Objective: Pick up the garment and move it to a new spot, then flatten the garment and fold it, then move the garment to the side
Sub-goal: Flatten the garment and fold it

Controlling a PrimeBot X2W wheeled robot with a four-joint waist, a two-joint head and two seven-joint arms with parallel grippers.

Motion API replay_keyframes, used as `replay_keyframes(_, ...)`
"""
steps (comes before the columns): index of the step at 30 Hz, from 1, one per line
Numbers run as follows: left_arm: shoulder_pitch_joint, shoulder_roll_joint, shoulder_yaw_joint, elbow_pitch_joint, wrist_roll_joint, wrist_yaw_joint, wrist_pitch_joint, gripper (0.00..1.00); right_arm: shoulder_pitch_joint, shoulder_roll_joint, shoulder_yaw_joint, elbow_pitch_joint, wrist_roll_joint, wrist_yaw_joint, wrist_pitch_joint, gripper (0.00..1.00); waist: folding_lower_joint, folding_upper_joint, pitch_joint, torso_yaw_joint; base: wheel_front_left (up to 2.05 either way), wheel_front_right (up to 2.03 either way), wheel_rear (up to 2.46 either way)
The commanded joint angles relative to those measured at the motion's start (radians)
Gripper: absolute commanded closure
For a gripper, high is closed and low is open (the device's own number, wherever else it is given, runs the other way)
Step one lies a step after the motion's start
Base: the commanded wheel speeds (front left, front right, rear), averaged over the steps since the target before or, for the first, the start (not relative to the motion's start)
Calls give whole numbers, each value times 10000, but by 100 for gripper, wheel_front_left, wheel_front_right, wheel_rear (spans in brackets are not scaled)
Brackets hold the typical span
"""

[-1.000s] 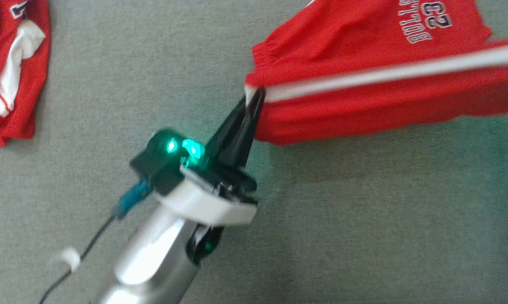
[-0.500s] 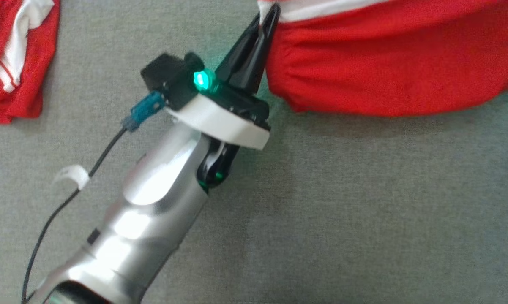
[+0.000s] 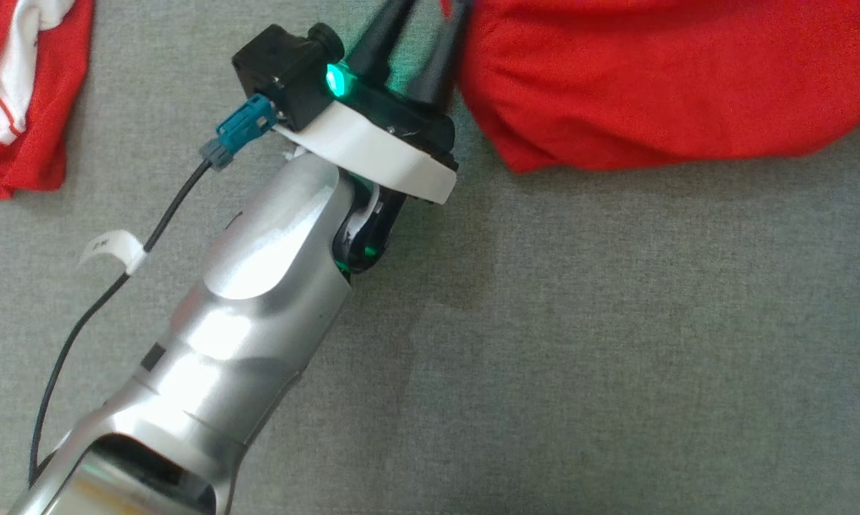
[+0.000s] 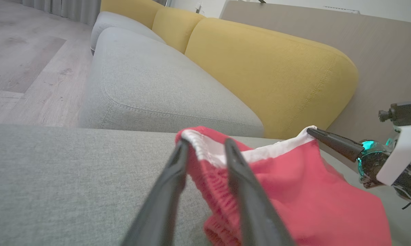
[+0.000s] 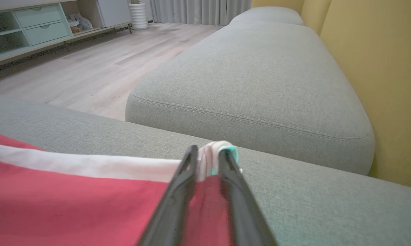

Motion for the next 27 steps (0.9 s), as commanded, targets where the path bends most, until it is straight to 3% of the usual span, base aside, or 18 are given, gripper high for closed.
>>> replay_keyframes(1,-59,138,230,-385,0,83,-51,0,56,-114,158,-26,117,-9,-245,0,-1,0,-2,29,0,0,0)
replay_keyframes(6,505,137,514,-829,715,452,-51,0,224,-21,462,460,296,-9,-928,0,-1,0,-281,98,0,0,0)
replay_keyframes(13,2589,136,1881,-2527,3580,1585,-52,0,1207,670,-184,1272,442,-9,-879,0,-1,0,-1023,167,0,0,0)
replay_keyframes(14,3305,136,2231,-3089,4041,1907,-52,0,1483,799,-411,1573,323,-9,-709,0,-1,0,-1237,303,0,0,0)
replay_keyframes(22,5336,136,2620,-4395,4908,2805,-52,0,2058,1432,-1255,3807,-436,-9,308,0,-1,0,-2030,1013,0,0,0)
replay_keyframes(26,5875,136,2581,-4618,5035,3026,-52,0,2164,1717,-1338,4572,-561,-9,784,0,-1,0,-2302,1224,0,0,0)
replay_keyframes(27,6045,136,2560,-4654,5037,3066,-53,0,2174,1814,-1403,4711,-535,-9,774,30,-1,0,-2387,1271,0,0,0)
